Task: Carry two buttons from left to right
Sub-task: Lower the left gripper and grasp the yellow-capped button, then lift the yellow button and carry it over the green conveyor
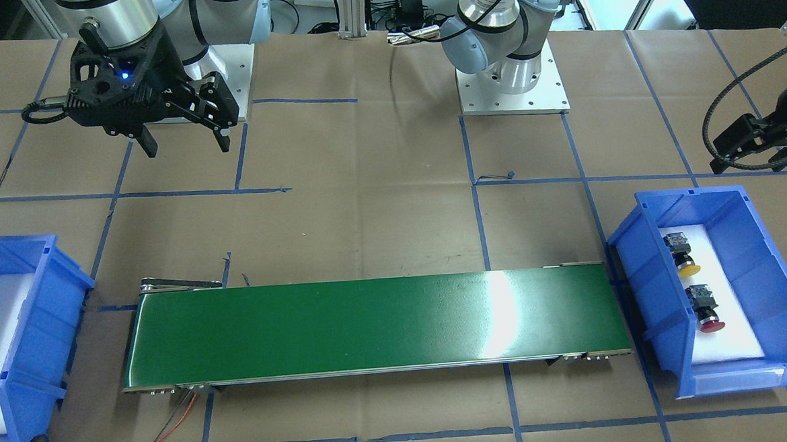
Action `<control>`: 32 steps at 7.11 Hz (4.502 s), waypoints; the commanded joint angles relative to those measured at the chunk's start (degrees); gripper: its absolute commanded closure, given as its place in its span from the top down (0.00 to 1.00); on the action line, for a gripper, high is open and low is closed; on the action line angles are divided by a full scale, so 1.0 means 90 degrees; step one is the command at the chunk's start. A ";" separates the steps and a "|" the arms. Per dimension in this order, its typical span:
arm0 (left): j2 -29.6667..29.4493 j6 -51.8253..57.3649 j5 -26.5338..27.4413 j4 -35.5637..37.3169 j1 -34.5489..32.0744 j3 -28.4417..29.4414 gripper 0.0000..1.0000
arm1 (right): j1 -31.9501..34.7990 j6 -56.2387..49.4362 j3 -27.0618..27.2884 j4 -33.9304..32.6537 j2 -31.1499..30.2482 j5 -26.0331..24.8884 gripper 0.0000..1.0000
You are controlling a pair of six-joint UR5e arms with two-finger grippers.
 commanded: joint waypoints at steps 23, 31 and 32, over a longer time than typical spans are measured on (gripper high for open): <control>-0.1112 0.0174 -0.0240 0.2696 0.0145 -0.1009 0.13 | 0.0000 0.0000 0.0147 -0.0102 -0.0017 0.0007 1.00; -0.0983 -0.1051 -0.0123 0.0459 -0.1656 0.0872 0.14 | 0.0000 0.0000 0.0137 -0.0102 -0.0017 -0.0002 1.00; -0.1071 -0.1569 -0.0123 0.0470 -0.2145 0.0823 0.14 | 0.0000 0.0000 0.0137 -0.0102 -0.0017 -0.0003 1.00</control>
